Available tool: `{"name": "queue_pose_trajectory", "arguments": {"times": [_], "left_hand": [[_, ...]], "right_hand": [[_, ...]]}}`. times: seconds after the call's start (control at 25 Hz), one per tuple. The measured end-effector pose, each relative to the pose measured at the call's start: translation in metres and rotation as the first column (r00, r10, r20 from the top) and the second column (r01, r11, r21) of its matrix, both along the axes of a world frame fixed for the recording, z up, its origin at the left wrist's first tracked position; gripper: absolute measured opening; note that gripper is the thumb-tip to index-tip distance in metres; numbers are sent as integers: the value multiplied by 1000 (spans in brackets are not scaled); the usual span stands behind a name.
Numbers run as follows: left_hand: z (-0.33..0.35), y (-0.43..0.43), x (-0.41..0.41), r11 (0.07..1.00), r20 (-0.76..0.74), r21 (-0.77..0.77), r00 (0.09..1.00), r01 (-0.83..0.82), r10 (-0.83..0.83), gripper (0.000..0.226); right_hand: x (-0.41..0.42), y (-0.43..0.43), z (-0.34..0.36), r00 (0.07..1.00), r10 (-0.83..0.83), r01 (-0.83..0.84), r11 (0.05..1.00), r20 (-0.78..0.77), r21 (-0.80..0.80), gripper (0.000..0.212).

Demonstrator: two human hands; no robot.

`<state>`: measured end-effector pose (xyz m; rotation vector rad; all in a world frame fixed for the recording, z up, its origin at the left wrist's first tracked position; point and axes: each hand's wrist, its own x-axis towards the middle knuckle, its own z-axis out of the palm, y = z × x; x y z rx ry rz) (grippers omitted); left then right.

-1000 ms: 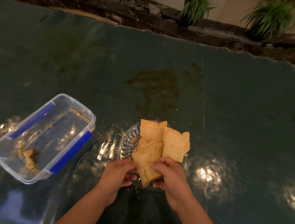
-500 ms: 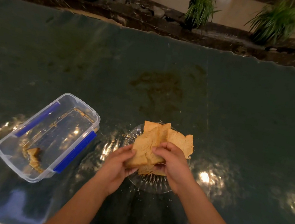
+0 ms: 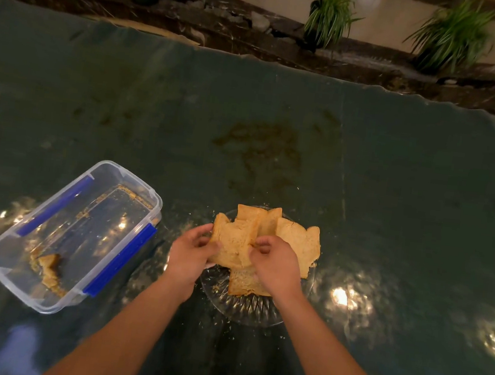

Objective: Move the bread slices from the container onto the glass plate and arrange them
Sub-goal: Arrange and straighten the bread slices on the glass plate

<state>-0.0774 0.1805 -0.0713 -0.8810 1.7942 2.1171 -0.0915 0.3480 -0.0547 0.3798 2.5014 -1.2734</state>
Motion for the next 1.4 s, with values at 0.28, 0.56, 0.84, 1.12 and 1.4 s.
{"name": "queue_pose_trajectory", "arguments": {"times": [0.28,0.56,0.84,1.12,1.4], "left_hand": [[-8,1,4,911,45,-372,984,175,-171,51],[6,8,27,633,39,-739,953,230,-300,41],[-1,41,58,729,128,-597,938,333,-323,26],[-5,48,58,703,103,-636,938,318,-331,26],[-8,50,68,590,68,-734,900,338,-431,19]], "right_hand": [[13,9,-6,974,169,-119,950,-154,288,13],[54,47,-13,964,35,33,969,-264,246,10],[61,62,-27,996,1,29,940,-88,341,23],[52,49,-35,999,-47,45,947,-1,317,17],[60,46,-35,1000,8,-4,920,-7,392,18]]}}
